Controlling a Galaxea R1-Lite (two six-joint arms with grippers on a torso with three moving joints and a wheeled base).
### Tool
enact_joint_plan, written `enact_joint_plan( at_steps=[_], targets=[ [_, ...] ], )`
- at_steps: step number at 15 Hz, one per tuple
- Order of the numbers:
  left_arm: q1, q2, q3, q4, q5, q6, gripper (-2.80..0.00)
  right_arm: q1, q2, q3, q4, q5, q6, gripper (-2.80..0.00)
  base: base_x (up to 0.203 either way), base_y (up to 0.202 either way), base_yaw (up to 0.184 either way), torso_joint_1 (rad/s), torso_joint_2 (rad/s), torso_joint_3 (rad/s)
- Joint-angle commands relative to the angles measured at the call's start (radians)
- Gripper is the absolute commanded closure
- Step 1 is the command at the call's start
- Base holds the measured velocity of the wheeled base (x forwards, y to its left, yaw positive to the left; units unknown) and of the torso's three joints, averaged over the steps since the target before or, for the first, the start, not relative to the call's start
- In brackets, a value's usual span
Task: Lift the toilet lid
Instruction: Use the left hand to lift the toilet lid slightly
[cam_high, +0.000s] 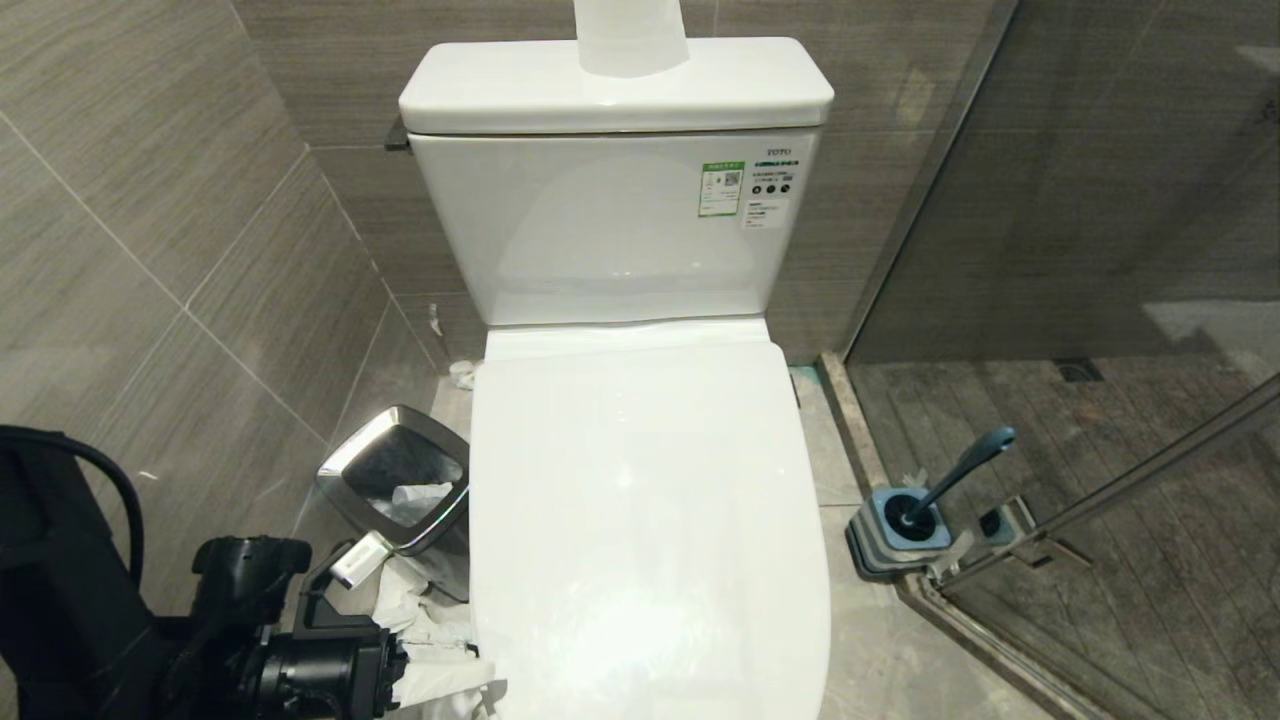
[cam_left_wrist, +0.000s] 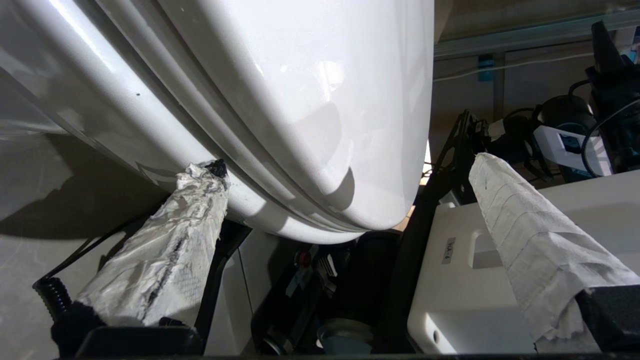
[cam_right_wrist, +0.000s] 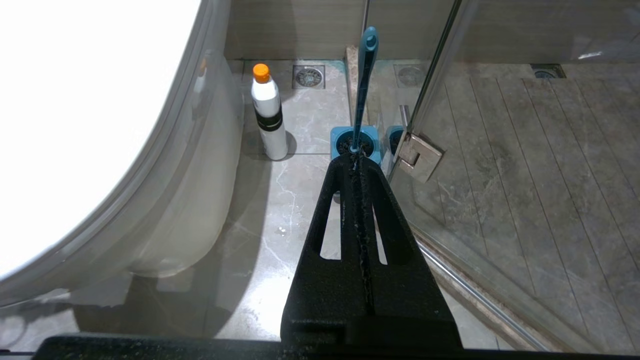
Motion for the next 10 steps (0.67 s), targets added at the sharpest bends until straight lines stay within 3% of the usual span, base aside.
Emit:
enact_joint_plan(
  at_steps=[1,10],
  targets=[
    [-0.02,0.004,0.005,-0.006,0.011,0.005,-2.8,0.0,0.001,0.011,-0.001,0.0,0.001,0.0,0.0,0.0,0.0,0.0,0.0,0.0],
    [-0.109,-0.019,0.06,-0.045,0.052,0.022,-2.8,0.0,0.001,0.011,-0.001,0.0,-0.001,0.0,0.0,0.0,0.0,0.0,0.0,0.0]
  ],
)
